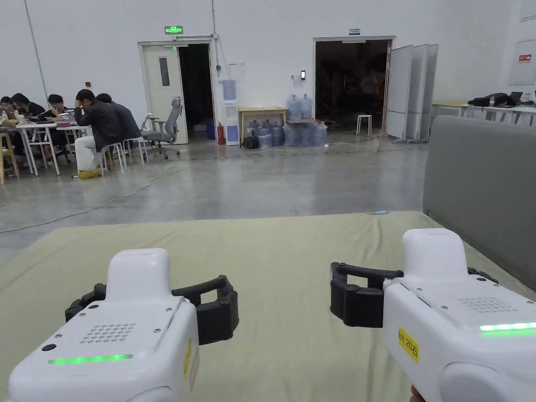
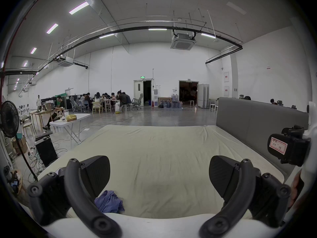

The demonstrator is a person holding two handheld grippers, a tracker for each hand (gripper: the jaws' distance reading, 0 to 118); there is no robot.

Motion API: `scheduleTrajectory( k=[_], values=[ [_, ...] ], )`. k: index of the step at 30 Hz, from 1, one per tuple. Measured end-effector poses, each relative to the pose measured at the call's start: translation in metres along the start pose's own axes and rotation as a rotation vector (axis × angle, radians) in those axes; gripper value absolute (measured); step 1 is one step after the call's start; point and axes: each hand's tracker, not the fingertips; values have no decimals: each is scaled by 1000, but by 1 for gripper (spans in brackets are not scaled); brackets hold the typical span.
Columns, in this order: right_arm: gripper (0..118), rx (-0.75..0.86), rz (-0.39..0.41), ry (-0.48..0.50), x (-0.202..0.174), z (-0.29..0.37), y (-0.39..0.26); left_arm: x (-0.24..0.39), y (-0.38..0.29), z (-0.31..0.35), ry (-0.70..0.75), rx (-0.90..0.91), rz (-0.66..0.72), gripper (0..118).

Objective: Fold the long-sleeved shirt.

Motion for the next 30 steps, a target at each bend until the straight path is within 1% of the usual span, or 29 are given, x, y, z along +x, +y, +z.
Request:
scheduleTrajectory(
  k=[8,9,10,11,12,13,14,15,16,17,18,20,21,22,24,25,26,28,30],
  values=[
    [118,4,-1,-2,1,1,0,1,-1,-1,6,-4,-6,113],
    [116,6,-1,-4,1,1,0,1,-1,-1,7,-5,-7,111],
    [104,9,0,-7,1,1,-1,1,-1,-1,6,-7,-10,99],
    [67,15,3,-9,1,2,-2,0,-3,-1,-3,-6,-12,49],
    [26,21,7,-12,1,3,-3,0,-5,1,-50,17,-18,0],
    [0,24,12,-15,-1,4,-4,-1,-7,4,-110,59,-21,0],
    [0,12,12,-20,-1,2,-4,1,-8,3,-73,18,-27,0],
    [0,-40,-13,-29,0,-3,-5,3,-11,1,31,-57,-28,0],
    [0,-51,-53,-12,3,-5,-6,6,-13,-4,-44,-44,-37,0],
    [0,-62,-81,15,6,-5,-8,6,-17,-7,-105,-56,-11,0],
    [0,-63,-98,21,8,-6,-10,6,-18,-6,-114,-68,25,0],
    [0,-56,-90,-16,8,-6,-14,3,-19,-8,-95,-69,43,0],
    [0,-53,-76,-37,8,-6,-16,-1,-19,-8,-84,-64,42,0],
    [0,-54,-44,-58,5,-9,-16,-5,-19,-3,-57,-52,35,0],
    [0,-59,-20,-50,-6,-18,-16,-22,-16,2,15,-33,9,0],
    [0,-68,7,-18,-18,-23,-15,-35,-16,5,51,-25,3,0],
    [0,-80,42,44,-35,-30,-13,-49,-15,14,90,-23,7,0],
    [0,-77,88,150,-73,-36,-11,-85,-15,27,187,-31,24,0],
    [0,-63,102,313,-118,-35,-11,-124,-17,48,296,-40,53,0]
  ],
)
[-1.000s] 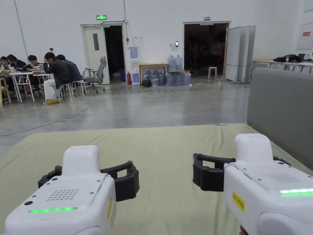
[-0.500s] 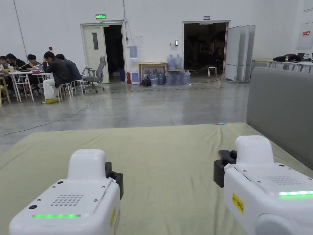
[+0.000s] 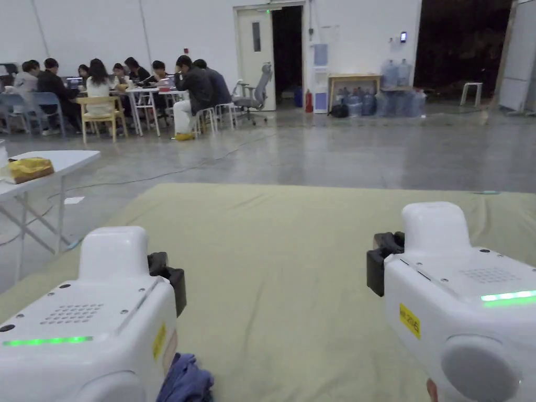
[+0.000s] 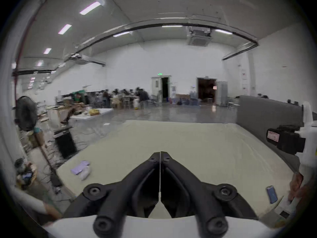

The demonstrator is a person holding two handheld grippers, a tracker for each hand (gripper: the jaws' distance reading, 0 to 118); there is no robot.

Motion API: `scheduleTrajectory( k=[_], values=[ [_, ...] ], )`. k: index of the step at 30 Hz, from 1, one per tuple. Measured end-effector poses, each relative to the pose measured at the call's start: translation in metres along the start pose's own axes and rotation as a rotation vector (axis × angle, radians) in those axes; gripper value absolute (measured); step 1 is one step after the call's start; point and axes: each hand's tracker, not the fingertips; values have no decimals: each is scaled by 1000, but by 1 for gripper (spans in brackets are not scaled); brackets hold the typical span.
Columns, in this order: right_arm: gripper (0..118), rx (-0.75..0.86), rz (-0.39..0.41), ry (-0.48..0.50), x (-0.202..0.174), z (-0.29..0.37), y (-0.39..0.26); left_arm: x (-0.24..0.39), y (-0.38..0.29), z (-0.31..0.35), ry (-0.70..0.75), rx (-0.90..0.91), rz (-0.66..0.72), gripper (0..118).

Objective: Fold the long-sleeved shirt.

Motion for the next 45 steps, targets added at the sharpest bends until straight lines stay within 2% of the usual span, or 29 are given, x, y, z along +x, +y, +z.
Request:
scheduleTrajectory(
  k=[2,5,8,10,11,12,13,16,17,18,19,20,21,23,24,25,28,31,32,33,34,35,38,43,45],
  values=[
    [0,9,3,190,-47,-7,2,-45,-3,8,116,-18,34,0],
    [0,12,17,413,-103,-9,-1,-89,-12,16,215,-77,59,0],
    [0,19,29,517,-131,-6,-10,-104,-29,11,185,-127,70,0],
    [0,23,88,522,-135,-5,-16,-103,-41,0,159,-155,61,4],
    [0,25,128,511,-134,-4,-20,-101,-49,-8,140,-187,45,37],
    [0,28,159,496,-132,-4,-23,-97,-55,-14,136,-181,41,62],
    [0,26,179,479,-128,-4,-26,-94,-61,-21,134,-179,45,67],
    [0,-25,158,480,-114,-7,-33,-95,-78,-46,19,-217,58,68],
    [0,-53,140,479,-109,-10,-35,-94,-85,-62,-20,-359,53,68],
    [0,-74,124,474,-105,-13,-38,-95,-96,-77,-43,-406,93,71],
    [0,-89,114,468,-101,-15,-40,-97,-107,-87,-75,-370,141,78],
    [0,-97,112,456,-99,-18,-44,-99,-118,-96,-81,-355,168,92],
    [0,-109,115,443,-97,-21,-47,-97,-126,-108,-55,-396,111,92],
    [0,-133,119,428,-92,-25,-52,-91,-141,-129,16,-467,53,104],
    [0,-144,117,423,-89,-27,-54,-90,-150,-139,-23,-522,59,112],
    [0,-150,114,421,-87,-29,-55,-91,-155,-148,-76,-564,79,114],
    [0,-176,92,415,-80,-35,-58,-92,-170,-169,-135,-630,216,114],
    [0,-195,70,398,-74,-40,-61,-85,-192,-194,-51,-675,118,114],
    [0,-201,63,390,-71,-41,-62,-83,-200,-200,-7,-714,69,103],
    [0,-207,54,384,-68,-42,-63,-82,-207,-208,5,-757,50,75],
    [0,-213,47,377,-65,-42,-64,-83,-212,-212,0,-777,38,32],
    [0,-221,38,367,-62,-43,-64,-84,-217,-217,-22,-794,25,10],
    [0,-232,5,339,-48,-41,-64,-79,-212,-222,17,-791,5,10],
    [0,-220,-79,282,-22,-33,-60,-77,-132,-207,-229,-675,279,10],
    [0,-207,-116,276,-11,-28,-54,-60,-77,-194,-318,-582,254,10]
  ],
)
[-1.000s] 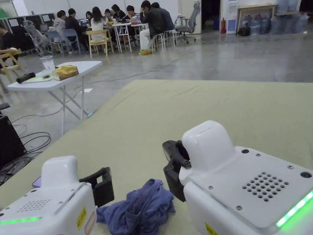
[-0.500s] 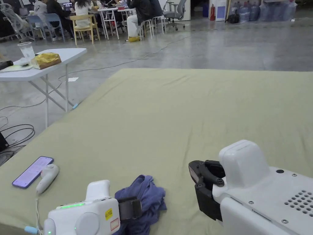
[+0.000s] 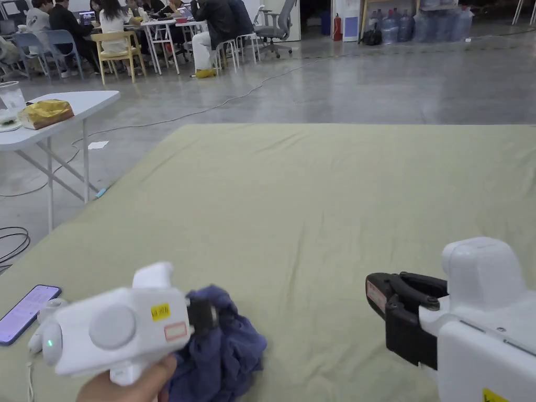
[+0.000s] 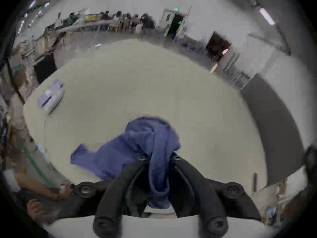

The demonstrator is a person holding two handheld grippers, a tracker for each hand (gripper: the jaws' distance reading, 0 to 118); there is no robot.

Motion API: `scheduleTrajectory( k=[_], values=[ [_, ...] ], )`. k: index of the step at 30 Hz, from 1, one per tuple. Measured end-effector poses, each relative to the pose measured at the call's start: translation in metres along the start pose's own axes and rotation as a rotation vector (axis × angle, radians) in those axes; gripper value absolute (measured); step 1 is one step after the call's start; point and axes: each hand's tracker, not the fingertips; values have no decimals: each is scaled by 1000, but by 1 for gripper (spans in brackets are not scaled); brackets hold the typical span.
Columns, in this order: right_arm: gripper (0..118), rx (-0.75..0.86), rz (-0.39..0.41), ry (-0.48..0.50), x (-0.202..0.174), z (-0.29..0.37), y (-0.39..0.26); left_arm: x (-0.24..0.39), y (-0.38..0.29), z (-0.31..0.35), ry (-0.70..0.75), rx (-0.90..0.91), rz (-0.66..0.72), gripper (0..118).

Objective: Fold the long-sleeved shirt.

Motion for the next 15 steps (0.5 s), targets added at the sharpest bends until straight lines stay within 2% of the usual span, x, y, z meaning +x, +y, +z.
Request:
scheduleTrajectory(
  k=[3,7,9,13,15],
  values=[
    [0,55,-23,-30,11,18,12,65,51,49,-114,108,-111,10],
    [0,137,-14,-82,24,48,32,151,100,110,-272,237,-224,10],
    [0,177,-8,-141,32,65,45,195,113,130,-323,279,-303,10],
    [0,243,-32,-196,56,98,63,264,109,128,-346,305,-386,10],
    [0,142,-83,-205,73,107,71,286,96,99,-343,274,-415,10]
  ],
)
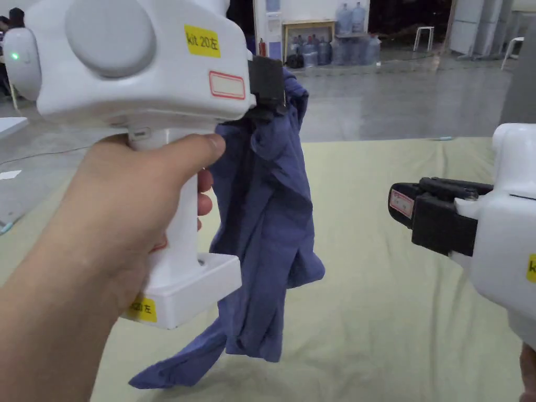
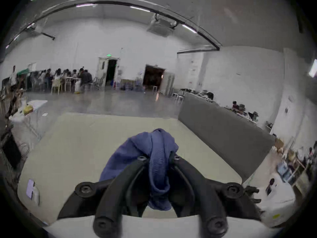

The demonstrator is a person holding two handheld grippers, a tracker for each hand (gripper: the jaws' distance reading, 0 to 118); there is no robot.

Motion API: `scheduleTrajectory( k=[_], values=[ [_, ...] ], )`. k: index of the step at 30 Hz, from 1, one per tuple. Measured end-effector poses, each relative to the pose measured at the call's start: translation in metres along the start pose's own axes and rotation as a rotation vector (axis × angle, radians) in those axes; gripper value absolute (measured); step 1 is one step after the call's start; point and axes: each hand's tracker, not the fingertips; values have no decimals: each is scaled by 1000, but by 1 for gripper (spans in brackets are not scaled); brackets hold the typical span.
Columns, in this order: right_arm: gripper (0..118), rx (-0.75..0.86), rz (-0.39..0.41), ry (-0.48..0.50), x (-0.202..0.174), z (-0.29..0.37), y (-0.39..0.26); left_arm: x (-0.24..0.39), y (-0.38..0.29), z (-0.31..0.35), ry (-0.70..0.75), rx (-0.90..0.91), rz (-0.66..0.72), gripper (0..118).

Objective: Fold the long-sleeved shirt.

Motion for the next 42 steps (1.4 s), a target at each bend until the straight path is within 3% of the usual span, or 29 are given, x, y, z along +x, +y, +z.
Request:
scheduleTrajectory(
  k=[2,5,10,11,13,14,16,21,24,25,26,27,29,32,35,36,37,38,39,42],
  values=[
    [0,75,-38,-25,17,12,-4,16,-33,-36,-12,-100,14,10],
    [0,68,17,-130,31,23,-16,35,-111,-98,-5,-294,25,10],
    [0,19,4,-142,47,33,-49,54,-265,-188,-17,-618,165,10],
    [0,3,9,-152,49,33,-57,56,-288,-199,-22,-669,199,22],
    [0,-33,15,-154,53,32,-69,54,-319,-211,-64,-730,313,89],
    [0,-50,12,-149,55,32,-73,52,-323,-213,-64,-744,351,113],
    [0,-65,1,-136,58,31,-79,48,-307,-201,-91,-681,349,115],
    [0,-44,-31,-73,59,36,-82,1,-211,-120,-96,-311,292,114],
    [0,-54,-48,-49,58,35,-94,-34,-205,-66,39,-268,210,107],
    [0,-72,-58,-48,58,32,-101,-41,-213,-53,108,-282,167,90],
    [0,-104,-69,-45,58,29,-110,-46,-227,-43,193,-307,119,27],
    [0,-146,-76,-39,58,24,-120,-49,-245,-38,264,-375,83,0],
    [0,-218,-97,-35,58,16,-138,-58,-287,-37,282,-508,133,0],
    [0,-302,-149,-32,59,3,-157,-74,-328,-45,109,-634,390,0],
    [0,-326,-173,-33,61,-4,-161,-73,-327,-60,145,-603,297,0],
    [0,-327,-173,-35,61,-6,-159,-74,-321,-69,148,-590,288,7],
    [0,-326,-173,-38,61,-7,-158,-79,-319,-77,156,-577,296,38],
    [0,-324,-171,-43,62,-9,-157,-86,-318,-88,174,-556,305,95],
    [0,-321,-169,-46,62,-9,-155,-93,-318,-101,187,-555,305,118],
    [0,-323,-174,-52,65,-13,-155,-111,-324,-143,237,-590,274,117]
  ],
)
